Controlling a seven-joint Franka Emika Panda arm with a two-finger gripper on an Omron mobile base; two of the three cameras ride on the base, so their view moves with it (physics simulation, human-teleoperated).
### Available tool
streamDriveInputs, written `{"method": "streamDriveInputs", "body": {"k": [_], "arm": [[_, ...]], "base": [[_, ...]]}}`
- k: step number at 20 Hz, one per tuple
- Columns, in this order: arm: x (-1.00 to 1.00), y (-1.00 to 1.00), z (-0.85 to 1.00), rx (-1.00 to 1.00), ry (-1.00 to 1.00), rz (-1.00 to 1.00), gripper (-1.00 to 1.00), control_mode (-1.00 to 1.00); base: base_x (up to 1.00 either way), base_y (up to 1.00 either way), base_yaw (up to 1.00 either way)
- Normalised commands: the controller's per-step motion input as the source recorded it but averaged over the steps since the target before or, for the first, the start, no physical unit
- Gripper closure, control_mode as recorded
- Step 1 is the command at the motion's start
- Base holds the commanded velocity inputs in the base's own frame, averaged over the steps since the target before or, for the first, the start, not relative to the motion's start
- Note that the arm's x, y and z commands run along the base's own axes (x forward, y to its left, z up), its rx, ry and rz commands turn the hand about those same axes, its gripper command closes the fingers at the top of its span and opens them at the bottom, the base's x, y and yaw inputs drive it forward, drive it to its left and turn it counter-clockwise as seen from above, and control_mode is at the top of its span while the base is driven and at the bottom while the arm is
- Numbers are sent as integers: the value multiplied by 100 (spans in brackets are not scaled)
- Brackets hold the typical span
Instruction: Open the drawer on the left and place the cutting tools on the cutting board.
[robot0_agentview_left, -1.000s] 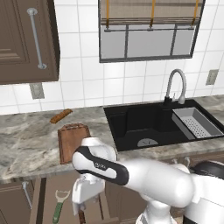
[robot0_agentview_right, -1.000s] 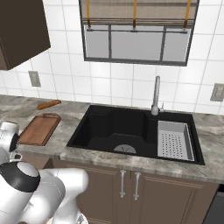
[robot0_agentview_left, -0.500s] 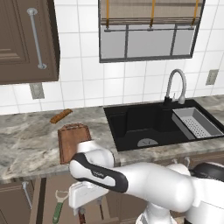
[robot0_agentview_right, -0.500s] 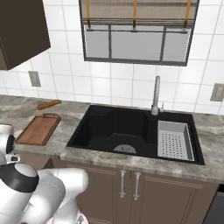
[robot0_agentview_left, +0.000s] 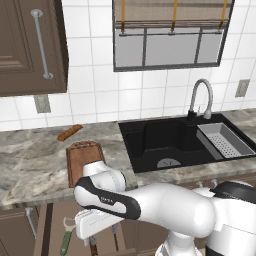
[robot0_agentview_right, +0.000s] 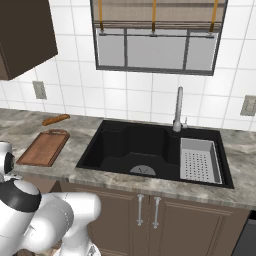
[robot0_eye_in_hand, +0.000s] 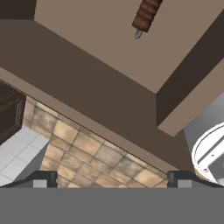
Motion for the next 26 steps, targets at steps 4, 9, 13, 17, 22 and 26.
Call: {"method": "streamDriveInputs", "body": {"k": [4,9,13,17,22,26], "arm": [[0,0,-12,-13,0,-13,-100,-100],[1,0,-11,-10,0,-13,-100,-100],[0,0,-7,-7,-3,-17,-100,-100],[0,0,-3,-8,-5,-17,-100,-100],[1,0,-9,-10,-12,-10,-100,-100],[4,0,-13,-9,-8,0,-100,-100]], "base": [[0,0,0],[0,0,0],[0,0,0],[0,0,0],[0,0,0],[0,0,0]]}}
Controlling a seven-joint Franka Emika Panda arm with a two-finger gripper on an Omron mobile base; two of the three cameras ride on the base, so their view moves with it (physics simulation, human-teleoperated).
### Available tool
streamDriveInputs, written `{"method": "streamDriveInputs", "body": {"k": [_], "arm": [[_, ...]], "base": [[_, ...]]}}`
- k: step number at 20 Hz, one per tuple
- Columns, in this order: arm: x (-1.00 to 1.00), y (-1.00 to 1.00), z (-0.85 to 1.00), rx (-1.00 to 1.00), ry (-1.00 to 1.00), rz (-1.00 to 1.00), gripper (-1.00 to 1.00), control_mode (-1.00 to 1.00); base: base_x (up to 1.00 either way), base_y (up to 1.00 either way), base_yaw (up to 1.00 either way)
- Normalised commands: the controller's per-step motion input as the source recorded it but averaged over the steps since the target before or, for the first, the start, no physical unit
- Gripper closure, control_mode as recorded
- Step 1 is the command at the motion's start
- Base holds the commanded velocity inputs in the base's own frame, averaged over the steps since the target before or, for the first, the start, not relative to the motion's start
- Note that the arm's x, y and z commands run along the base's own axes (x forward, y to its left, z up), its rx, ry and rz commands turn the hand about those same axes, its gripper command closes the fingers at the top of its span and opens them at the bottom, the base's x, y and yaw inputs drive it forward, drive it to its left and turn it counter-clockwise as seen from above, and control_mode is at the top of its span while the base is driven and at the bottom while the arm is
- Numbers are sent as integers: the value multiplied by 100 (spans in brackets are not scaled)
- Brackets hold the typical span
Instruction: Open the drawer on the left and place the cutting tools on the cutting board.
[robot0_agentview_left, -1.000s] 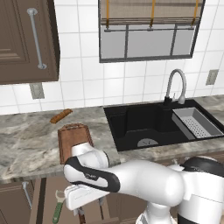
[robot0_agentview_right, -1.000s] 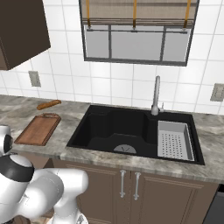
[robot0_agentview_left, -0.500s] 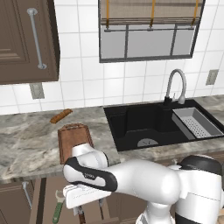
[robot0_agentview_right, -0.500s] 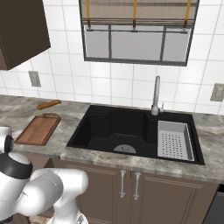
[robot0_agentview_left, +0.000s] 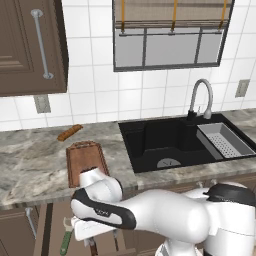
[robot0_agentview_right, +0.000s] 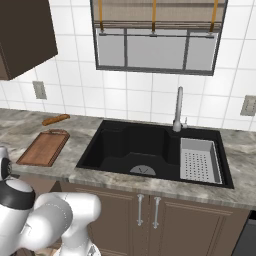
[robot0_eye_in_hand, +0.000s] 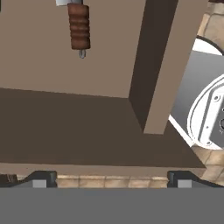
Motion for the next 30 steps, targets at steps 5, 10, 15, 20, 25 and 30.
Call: {"method": "streamDriveInputs", "body": {"k": [5,10,15,20,25,30], "arm": [[5,-3,-10,-3,-2,0,-100,-100],[8,0,-16,0,-2,0,-100,-100],[10,0,-24,0,-8,0,-100,-100],[6,0,-12,0,-7,0,-100,-100],[4,0,0,0,-2,0,-100,-100],[2,0,0,0,-2,0,-100,-100]], "base": [[0,0,0],[0,0,0],[0,0,0],[0,0,0],[0,0,0],[0,0,0]]}}
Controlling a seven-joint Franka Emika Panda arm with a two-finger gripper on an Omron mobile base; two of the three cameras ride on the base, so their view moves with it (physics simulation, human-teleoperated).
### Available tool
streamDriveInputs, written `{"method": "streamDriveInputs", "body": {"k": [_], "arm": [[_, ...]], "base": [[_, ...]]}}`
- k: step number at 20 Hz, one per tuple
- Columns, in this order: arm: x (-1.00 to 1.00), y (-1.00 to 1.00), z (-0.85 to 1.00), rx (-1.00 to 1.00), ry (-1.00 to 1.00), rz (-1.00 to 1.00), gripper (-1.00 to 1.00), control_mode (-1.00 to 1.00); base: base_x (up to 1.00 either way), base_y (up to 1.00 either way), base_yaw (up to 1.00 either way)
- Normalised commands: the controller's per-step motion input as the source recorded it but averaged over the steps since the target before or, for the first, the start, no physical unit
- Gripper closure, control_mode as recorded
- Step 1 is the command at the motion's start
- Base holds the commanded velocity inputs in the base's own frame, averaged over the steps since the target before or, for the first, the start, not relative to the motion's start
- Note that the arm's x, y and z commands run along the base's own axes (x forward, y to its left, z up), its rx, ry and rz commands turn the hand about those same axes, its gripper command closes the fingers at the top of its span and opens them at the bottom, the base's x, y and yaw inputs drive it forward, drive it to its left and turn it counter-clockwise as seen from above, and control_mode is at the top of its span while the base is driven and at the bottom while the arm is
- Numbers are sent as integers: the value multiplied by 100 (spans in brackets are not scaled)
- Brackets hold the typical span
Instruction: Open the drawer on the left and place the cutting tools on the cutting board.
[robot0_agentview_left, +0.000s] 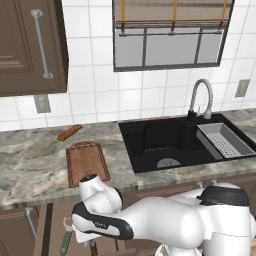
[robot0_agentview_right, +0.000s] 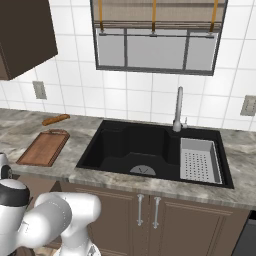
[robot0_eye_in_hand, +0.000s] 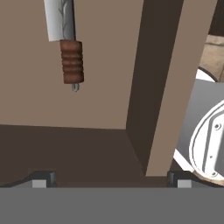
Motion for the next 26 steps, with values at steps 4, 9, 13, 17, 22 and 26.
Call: {"method": "streamDriveInputs", "body": {"k": [4,9,13,17,22,26], "arm": [[5,5,0,0,-2,0,-100,-100],[7,14,-5,0,-4,0,-100,-100],[4,19,-3,0,-4,0,-100,-100],[7,13,-10,0,-1,0,-100,-100],[21,2,-14,0,0,0,-100,-100],[25,0,-18,0,0,0,-100,-100]], "base": [[0,0,0],[0,0,0],[0,0,0],[0,0,0],[0,0,0],[0,0,0]]}}
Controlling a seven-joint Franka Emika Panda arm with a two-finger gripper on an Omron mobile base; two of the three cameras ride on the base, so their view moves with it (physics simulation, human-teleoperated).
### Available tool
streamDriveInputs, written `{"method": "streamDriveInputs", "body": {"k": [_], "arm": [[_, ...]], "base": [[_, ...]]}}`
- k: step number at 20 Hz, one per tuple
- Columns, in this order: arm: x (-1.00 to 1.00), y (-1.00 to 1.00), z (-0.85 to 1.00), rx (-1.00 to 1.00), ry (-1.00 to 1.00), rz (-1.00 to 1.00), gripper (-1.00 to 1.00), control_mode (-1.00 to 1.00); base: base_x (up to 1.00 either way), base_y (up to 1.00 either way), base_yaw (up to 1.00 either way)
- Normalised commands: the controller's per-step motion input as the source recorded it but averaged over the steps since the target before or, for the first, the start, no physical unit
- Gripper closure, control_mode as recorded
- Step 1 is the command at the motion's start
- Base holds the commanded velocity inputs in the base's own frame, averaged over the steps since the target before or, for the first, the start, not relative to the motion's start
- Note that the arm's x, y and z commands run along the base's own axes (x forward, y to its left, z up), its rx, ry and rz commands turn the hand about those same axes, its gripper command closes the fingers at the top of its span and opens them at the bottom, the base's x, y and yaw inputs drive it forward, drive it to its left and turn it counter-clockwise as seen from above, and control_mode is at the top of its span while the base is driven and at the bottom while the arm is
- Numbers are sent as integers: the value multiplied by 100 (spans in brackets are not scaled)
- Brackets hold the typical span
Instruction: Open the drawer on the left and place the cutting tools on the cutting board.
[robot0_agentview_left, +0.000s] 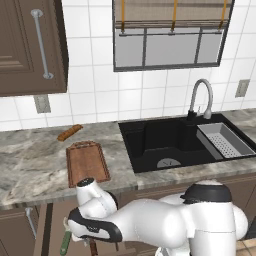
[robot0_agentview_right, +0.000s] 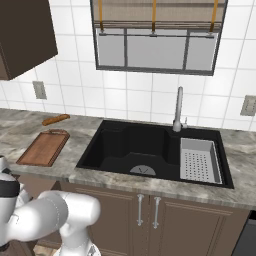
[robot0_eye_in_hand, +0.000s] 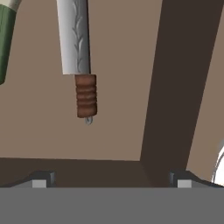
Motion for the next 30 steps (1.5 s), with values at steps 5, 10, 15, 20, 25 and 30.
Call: {"method": "streamDriveInputs", "body": {"k": [5,10,15,20,25,30], "arm": [[14,4,-17,0,-1,0,-100,-100],[1,15,-12,0,-2,0,-100,-100],[0,12,-9,0,0,-2,-100,-100],[0,3,-14,0,0,-2,-100,-100],[1,0,-24,0,0,-2,-100,-100],[0,0,-23,0,0,-3,-100,-100]], "base": [[0,0,0],[0,0,0],[0,0,0],[0,0,0],[0,0,0],[0,0,0]]}}
